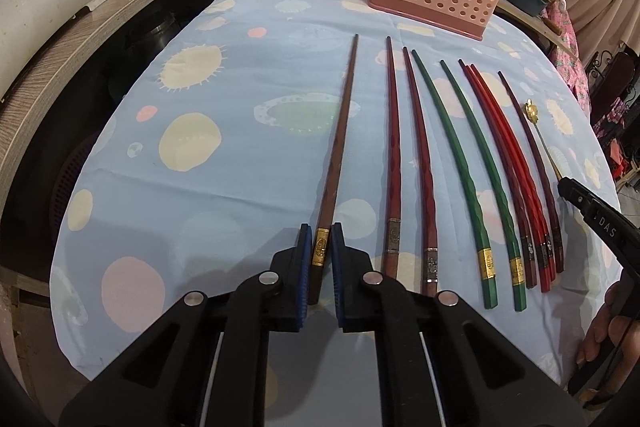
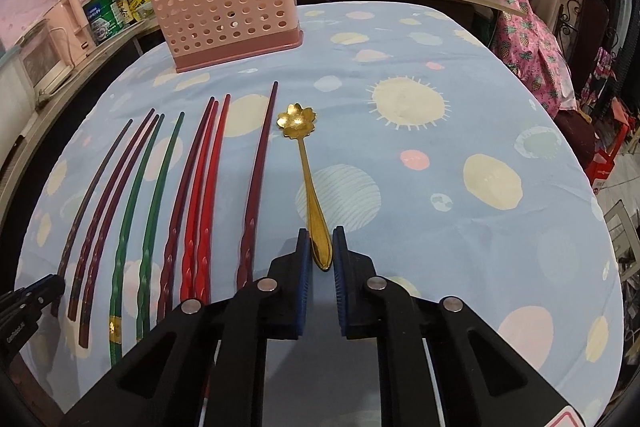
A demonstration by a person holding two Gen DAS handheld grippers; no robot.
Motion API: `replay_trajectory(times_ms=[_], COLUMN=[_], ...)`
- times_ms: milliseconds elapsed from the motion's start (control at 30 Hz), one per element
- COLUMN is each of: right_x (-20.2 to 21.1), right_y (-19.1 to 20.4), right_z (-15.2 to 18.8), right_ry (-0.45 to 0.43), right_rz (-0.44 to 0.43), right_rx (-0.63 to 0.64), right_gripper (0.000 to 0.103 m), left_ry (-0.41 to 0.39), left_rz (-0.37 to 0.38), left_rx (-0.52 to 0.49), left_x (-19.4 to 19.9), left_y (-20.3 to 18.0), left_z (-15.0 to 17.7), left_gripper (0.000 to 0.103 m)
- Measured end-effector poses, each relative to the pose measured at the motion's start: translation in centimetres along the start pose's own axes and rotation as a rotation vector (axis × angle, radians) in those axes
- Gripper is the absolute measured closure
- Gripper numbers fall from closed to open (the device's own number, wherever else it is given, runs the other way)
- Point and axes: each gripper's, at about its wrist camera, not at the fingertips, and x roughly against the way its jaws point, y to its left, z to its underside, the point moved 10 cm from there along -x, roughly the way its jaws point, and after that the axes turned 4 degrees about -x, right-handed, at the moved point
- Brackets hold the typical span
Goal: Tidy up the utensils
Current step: 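Grasp a brown chopstick with the left gripper while the right gripper grasps the gold spoon, then lift and carry the chopstick and spoon with both grippers into the pink basket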
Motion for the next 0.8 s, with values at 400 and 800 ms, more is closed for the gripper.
replay_trajectory(times_ms=[400, 800], right_x=[4.1, 8.0], right_y=[-0.9, -1.4], right_z=[-1.6, -5.3], right_ry=[-0.081, -0.177], right_rz=[-0.021, -0.055], right_rx=[-0.040, -0.068], right_gripper=[0.092, 0.093], left_ry=[-0.070, -0.231], left_rz=[0.017, 0.006], left_rx=[0.013, 0.058], left_x=[3.2, 8.4], left_y=[0.3, 2.2], left_z=[-1.1, -6.6], left_gripper=[0.095, 0.095])
